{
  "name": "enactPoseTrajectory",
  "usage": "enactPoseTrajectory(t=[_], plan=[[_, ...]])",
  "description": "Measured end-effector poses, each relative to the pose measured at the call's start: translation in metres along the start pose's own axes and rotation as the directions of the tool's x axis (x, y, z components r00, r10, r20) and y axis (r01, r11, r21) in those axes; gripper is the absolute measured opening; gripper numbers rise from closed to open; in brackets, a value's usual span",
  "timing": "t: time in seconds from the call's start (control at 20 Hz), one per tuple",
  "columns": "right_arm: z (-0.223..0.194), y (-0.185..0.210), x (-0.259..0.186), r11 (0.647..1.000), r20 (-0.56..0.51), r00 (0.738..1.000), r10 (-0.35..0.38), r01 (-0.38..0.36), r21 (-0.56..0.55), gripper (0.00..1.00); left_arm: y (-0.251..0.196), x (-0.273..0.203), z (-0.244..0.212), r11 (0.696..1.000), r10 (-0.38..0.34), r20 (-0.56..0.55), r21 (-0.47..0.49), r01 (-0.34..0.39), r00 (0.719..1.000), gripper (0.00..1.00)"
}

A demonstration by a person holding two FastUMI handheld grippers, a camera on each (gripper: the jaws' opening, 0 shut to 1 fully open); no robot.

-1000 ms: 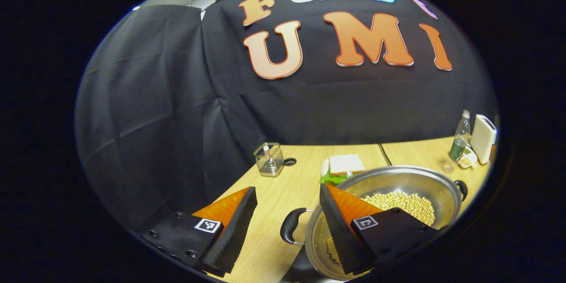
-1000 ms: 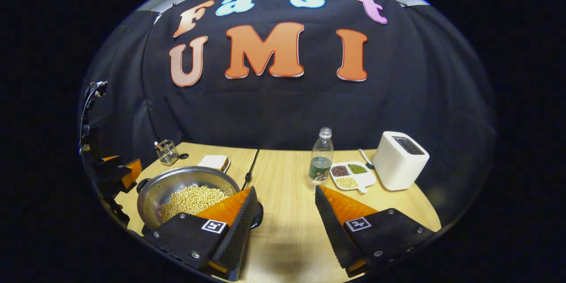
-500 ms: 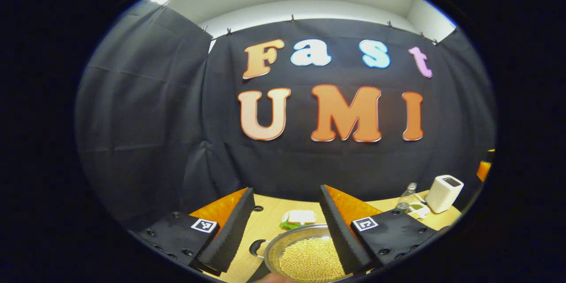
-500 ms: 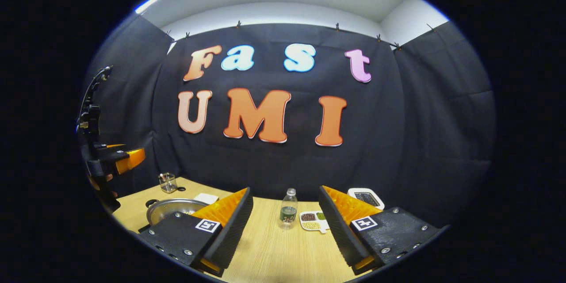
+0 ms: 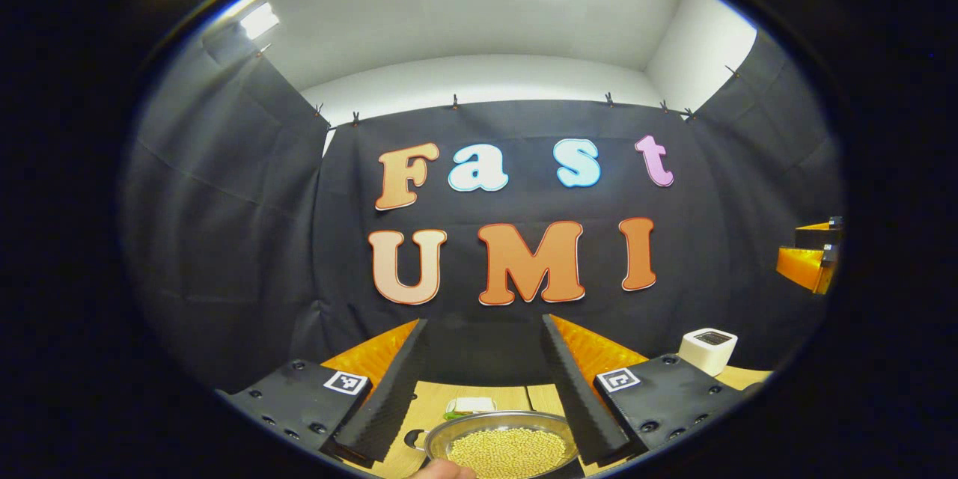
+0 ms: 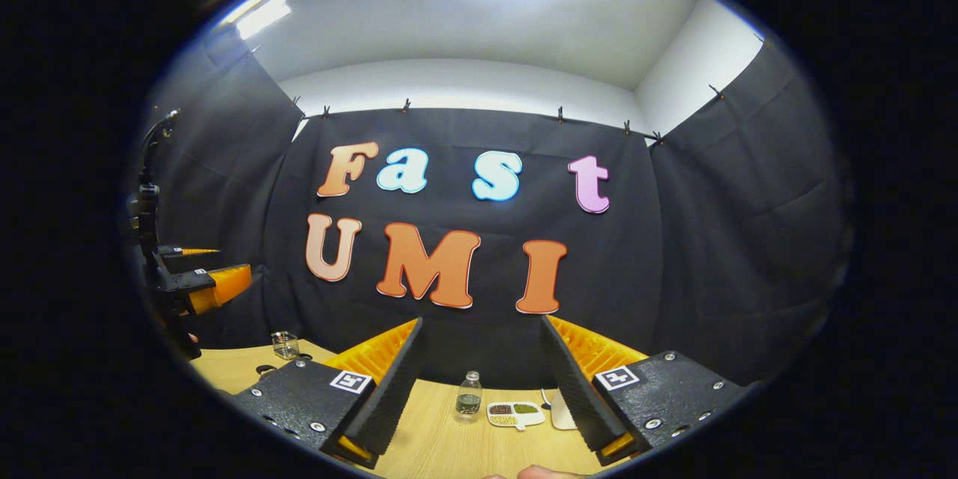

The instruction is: First push the handle of the pot to place it horizontally, then grasp the pot with both hands and set it on the induction cooktop.

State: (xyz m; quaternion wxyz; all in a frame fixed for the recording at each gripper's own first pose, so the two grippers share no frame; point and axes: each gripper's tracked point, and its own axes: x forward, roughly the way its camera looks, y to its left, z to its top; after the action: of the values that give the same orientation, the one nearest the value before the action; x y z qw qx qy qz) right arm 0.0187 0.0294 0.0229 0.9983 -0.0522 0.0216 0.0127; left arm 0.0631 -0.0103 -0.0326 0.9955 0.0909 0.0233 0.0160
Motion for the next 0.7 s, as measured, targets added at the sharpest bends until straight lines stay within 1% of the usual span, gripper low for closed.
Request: enactPoseTrajectory(t=[0.1, 0.15, 0.2, 0.35, 0.5, 0.6, 0.65, 0.7], plan=[[0.009, -0.001, -0.005, 1.0, 0.011, 1.0, 0.005, -0.005, 0.002, 0.93, -0.005, -0.008, 0.009, 0.999, -0.014, -0.001, -0.042, 0.014, 1.0, 0.99], [0.011, -0.004, -0.007, 1.0, 0.01, 1.0, 0.004, -0.004, 0.003, 0.97, -0.005, -0.013, 0.016, 0.998, -0.026, -0.001, -0.061, 0.026, 1.0, 0.99], [0.014, -0.007, -0.008, 1.0, 0.004, 1.0, 0.004, -0.004, 0.004, 0.93, -0.004, -0.015, 0.025, 0.997, -0.03, 0.005, -0.069, 0.031, 1.0, 0.99], [0.028, -0.015, -0.014, 1.0, 0.006, 1.0, 0.005, -0.005, 0.016, 0.94, 0.002, -0.024, 0.047, 0.997, -0.021, 0.023, -0.073, 0.023, 1.0, 0.98], [0.041, -0.021, -0.017, 1.0, 0.007, 1.0, 0.001, -0.001, 0.024, 0.94, -0.004, -0.035, 0.062, 0.996, -0.043, 0.016, -0.081, 0.045, 0.999, 0.98], [0.048, -0.018, -0.021, 0.999, 0.006, 1.0, 0.019, -0.019, 0.033, 0.94, -0.003, -0.038, 0.074, 0.996, -0.041, 0.026, -0.078, 0.043, 0.999, 0.98], [0.05, -0.017, -0.022, 0.999, 0.007, 1.0, 0.03, -0.031, 0.041, 0.97, -0.001, -0.04, 0.079, 0.996, -0.033, 0.03, -0.076, 0.036, 0.999, 0.98], [0.053, -0.015, -0.024, 0.998, 0.007, 0.999, 0.041, -0.041, 0.046, 0.97, -0.002, -0.042, 0.082, 0.996, -0.03, 0.035, -0.08, 0.033, 0.999, 0.98]])
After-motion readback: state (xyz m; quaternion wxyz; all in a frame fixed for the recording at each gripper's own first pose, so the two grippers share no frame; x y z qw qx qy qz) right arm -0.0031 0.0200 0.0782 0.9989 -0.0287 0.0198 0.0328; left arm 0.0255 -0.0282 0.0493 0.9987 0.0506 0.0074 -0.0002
